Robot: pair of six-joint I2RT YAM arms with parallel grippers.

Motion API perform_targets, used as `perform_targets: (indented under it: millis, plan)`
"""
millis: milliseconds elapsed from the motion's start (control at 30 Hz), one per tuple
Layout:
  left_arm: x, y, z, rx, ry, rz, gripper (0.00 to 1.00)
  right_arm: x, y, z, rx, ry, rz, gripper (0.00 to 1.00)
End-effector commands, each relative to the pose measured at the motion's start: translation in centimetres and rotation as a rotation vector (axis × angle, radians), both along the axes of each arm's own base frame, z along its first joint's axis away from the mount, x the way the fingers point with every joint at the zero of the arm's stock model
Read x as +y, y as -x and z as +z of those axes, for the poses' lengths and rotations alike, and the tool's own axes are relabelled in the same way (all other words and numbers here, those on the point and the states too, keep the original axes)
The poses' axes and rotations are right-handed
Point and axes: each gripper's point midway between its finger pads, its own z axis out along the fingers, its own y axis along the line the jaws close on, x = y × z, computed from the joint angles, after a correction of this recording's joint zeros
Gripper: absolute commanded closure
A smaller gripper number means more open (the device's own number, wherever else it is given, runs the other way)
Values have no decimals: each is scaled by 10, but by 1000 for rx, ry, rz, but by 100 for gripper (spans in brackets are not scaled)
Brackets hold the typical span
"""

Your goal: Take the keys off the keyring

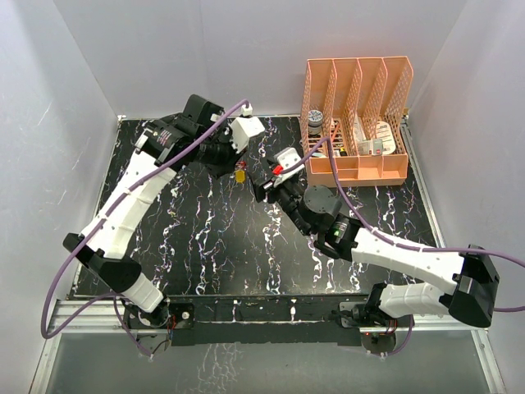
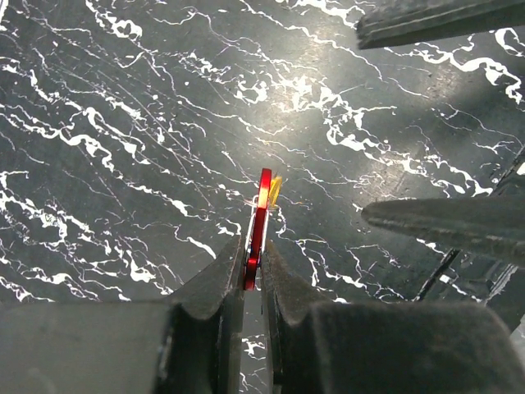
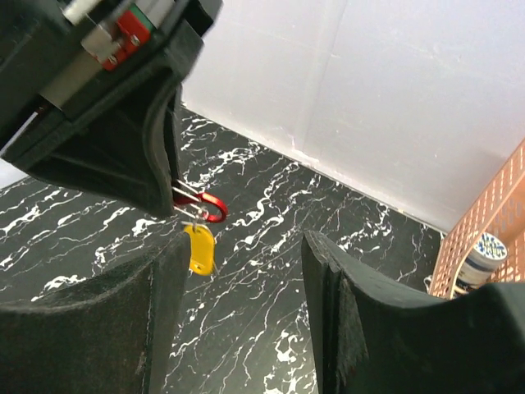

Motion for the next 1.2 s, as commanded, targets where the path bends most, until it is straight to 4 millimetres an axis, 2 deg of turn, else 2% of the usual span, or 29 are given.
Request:
perform_targets:
  millis: [0,200,333,433,700,900,1167]
  plan:
    - [-4,16,15,-12,31,-61,100,9,7,40,-98,-42,65,43]
    - [-9,24,33,-58,89,-103,100,7,20,34,-111,-9,125,29]
    - [-10,27,39,-63,102,-120,100,-3,29,32,-144,9,140,26]
    - [-9,29,38,-58,98,-122,100,-12,28,30,-170,50,111,26]
    - [-7,34,30,-21,68,-130,100,-12,23,20,-209,174,97,31]
    - [-8,40,31,-30,79,-158,100,-8,20,19,-203,187,92,46]
    - [-11,49,28,-18,82,-226,100,2,35,38,-200,125,196,48]
